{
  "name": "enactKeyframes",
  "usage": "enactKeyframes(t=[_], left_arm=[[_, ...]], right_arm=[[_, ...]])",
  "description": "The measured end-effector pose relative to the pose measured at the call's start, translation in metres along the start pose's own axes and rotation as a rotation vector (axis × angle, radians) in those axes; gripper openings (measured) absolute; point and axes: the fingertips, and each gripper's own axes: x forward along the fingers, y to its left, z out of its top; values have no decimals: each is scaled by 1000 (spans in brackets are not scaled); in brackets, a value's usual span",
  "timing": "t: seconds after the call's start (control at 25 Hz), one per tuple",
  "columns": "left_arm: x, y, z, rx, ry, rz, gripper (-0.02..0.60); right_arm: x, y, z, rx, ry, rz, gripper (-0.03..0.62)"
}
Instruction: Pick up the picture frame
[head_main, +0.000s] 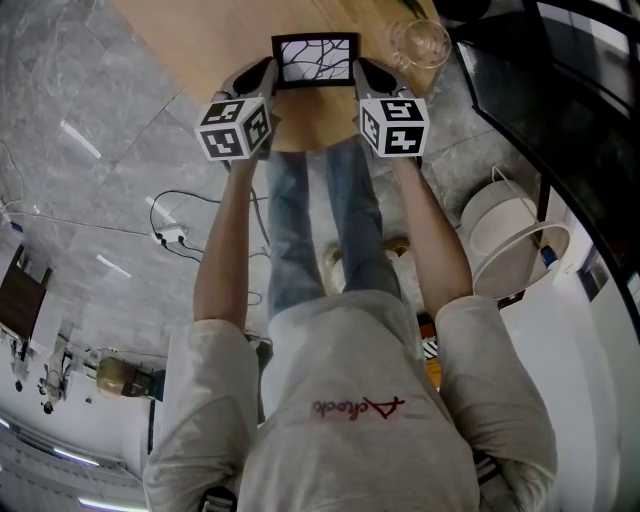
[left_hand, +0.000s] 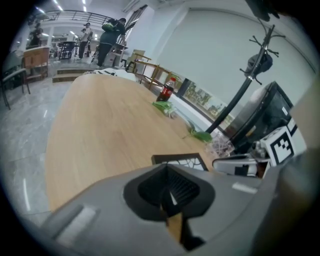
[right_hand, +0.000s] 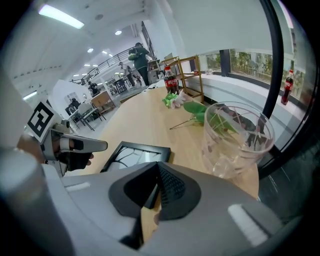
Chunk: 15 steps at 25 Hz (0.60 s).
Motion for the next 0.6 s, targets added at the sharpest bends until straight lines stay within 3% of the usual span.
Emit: enactKeyframes(t=[0.44, 0.6], left_arm=[[6, 7, -7, 5, -10, 9, 0], [7, 4, -12, -6, -3, -12, 50]], right_arm=[[9, -7, -4, -6, -10, -25, 10], [10, -3, -9, 8, -9, 5, 68]])
